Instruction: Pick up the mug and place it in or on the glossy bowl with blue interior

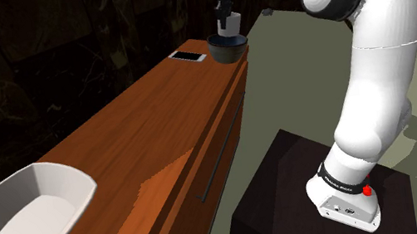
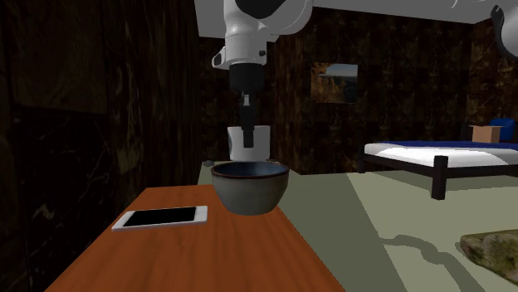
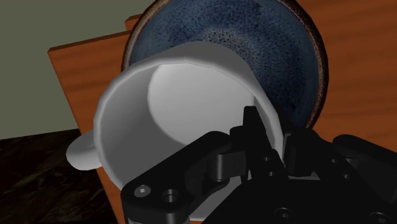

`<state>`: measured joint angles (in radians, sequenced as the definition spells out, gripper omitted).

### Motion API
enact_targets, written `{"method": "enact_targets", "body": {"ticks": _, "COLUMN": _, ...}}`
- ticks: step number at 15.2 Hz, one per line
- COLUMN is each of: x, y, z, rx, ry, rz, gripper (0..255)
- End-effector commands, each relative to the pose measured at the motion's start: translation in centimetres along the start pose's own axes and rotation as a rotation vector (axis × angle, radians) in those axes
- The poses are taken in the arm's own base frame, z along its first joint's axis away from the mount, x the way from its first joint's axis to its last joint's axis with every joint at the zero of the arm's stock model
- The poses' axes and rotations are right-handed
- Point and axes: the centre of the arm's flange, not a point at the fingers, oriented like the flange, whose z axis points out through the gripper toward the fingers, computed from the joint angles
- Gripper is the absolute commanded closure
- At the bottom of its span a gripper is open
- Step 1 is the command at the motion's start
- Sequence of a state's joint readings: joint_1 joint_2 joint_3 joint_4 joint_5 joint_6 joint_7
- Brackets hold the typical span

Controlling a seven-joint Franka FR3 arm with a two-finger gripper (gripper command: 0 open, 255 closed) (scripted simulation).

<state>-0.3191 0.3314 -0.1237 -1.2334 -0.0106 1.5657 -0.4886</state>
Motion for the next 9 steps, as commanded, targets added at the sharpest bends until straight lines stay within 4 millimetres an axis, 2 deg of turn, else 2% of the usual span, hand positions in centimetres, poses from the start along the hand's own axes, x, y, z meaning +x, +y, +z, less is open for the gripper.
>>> {"method": "enact_targets", "body": {"ticks": 1, "x": -0.04, "y": 0.02, "z": 1.07, "rx": -0.001, "ry": 0.001, "rz": 0.000, "gripper": 255}}
{"method": "enact_targets", "body": {"ticks": 3, "x": -0.03, "y": -0.02, "z": 1.80, "rx": -0.001, "ry": 0.001, "rz": 0.000, "gripper": 255}}
{"method": "enact_targets", "body": {"ticks": 9, "x": -0.02, "y": -0.02, "z": 1.80, "rx": -0.001, "ry": 0.001, "rz": 0.000, "gripper": 255}}
